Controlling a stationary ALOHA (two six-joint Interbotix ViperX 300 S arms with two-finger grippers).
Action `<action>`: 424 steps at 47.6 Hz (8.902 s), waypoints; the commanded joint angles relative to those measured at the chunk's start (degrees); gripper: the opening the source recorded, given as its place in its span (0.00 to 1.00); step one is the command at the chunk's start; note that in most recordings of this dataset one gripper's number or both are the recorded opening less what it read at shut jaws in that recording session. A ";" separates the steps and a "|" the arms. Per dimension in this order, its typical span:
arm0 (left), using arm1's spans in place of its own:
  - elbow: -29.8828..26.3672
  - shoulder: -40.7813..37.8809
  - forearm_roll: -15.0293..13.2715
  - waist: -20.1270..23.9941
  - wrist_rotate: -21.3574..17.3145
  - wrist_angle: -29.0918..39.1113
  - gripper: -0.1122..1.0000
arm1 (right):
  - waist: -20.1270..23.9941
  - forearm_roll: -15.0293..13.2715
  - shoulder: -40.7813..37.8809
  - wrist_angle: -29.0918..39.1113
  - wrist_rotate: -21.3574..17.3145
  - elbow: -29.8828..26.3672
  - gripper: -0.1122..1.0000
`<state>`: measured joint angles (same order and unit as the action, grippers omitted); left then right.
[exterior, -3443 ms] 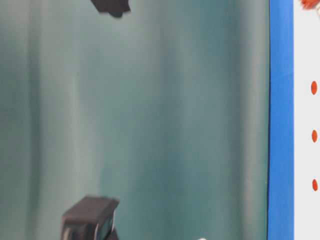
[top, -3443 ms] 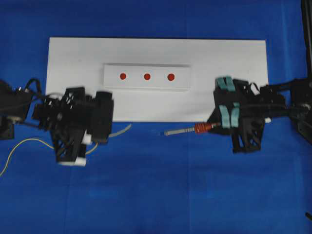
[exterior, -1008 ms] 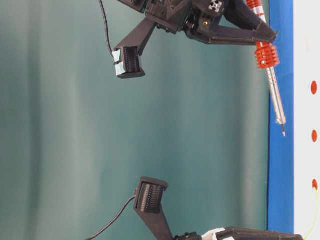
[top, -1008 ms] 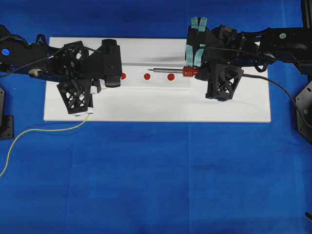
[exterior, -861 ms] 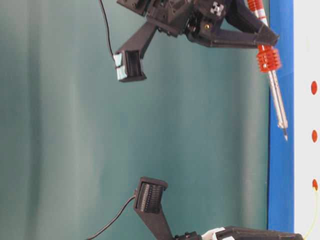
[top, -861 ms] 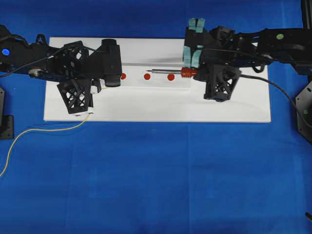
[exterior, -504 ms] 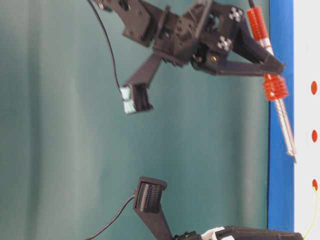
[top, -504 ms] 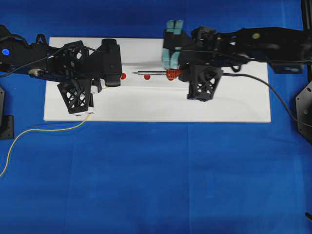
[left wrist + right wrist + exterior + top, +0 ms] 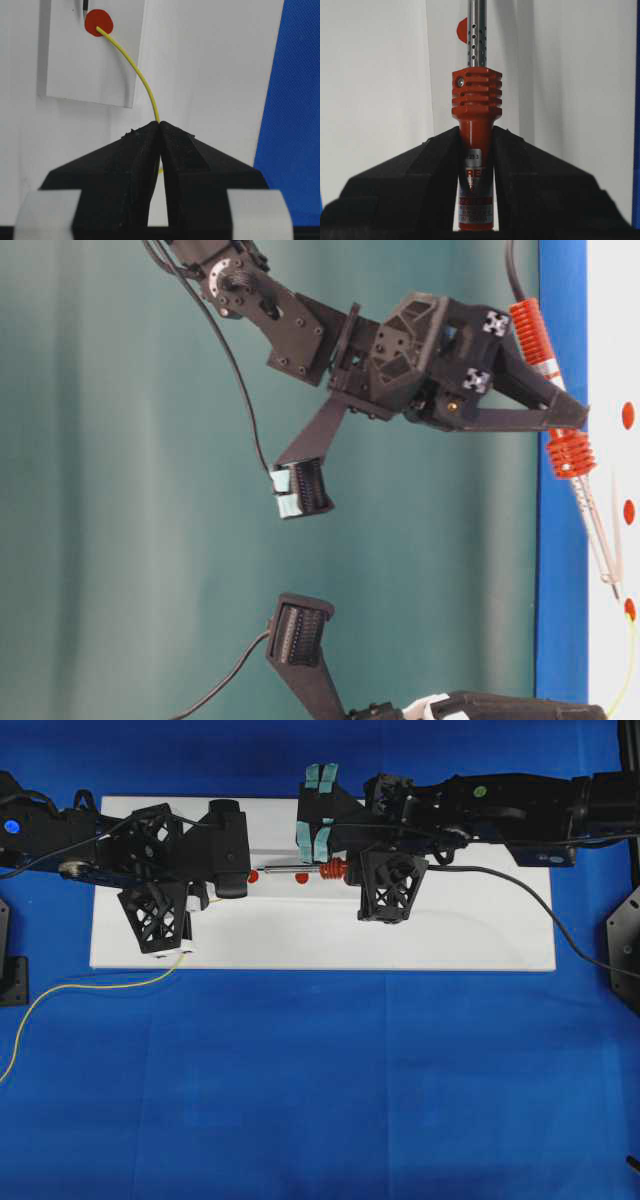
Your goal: Touch the tip of the soldering iron to the tip of the solder at the mark.
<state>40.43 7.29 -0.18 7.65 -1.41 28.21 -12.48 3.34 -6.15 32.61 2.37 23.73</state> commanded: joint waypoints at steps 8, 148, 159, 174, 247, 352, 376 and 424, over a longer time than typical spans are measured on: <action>-0.79 0.62 0.09 0.00 -0.18 -0.26 0.12 | 0.53 -0.18 0.00 -0.18 0.18 -1.32 0.16; 0.62 9.23 0.09 -0.44 0.18 2.99 0.12 | 0.53 -0.62 -0.09 0.00 -0.09 -1.41 0.16; 2.11 10.90 0.09 -0.53 0.44 2.55 0.12 | 0.53 -0.62 0.00 -0.09 -0.18 -1.41 0.16; 2.20 10.99 0.09 -0.53 0.88 2.46 0.12 | 0.53 -1.05 5.45 1.93 -0.44 0.70 0.16; -12.39 -8.44 0.09 -1.67 1.93 -2.55 0.12 | 0.62 -1.93 17.14 -0.35 -4.48 13.97 0.16; -10.28 -8.88 0.09 -1.67 3.16 -3.16 0.12 | 0.53 -2.02 8.79 -0.44 -4.39 10.28 0.16; -10.37 -8.88 0.09 -1.67 3.25 -3.16 0.12 | 0.53 -2.02 8.79 -0.44 -4.39 10.28 0.16; -10.99 -8.35 0.09 -1.67 2.99 -2.02 0.12 | 0.53 -2.02 8.79 -0.44 -4.48 10.37 0.16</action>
<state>30.94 -2.29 -0.26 6.15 1.67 25.75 -11.95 1.41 2.02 32.43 -2.11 35.42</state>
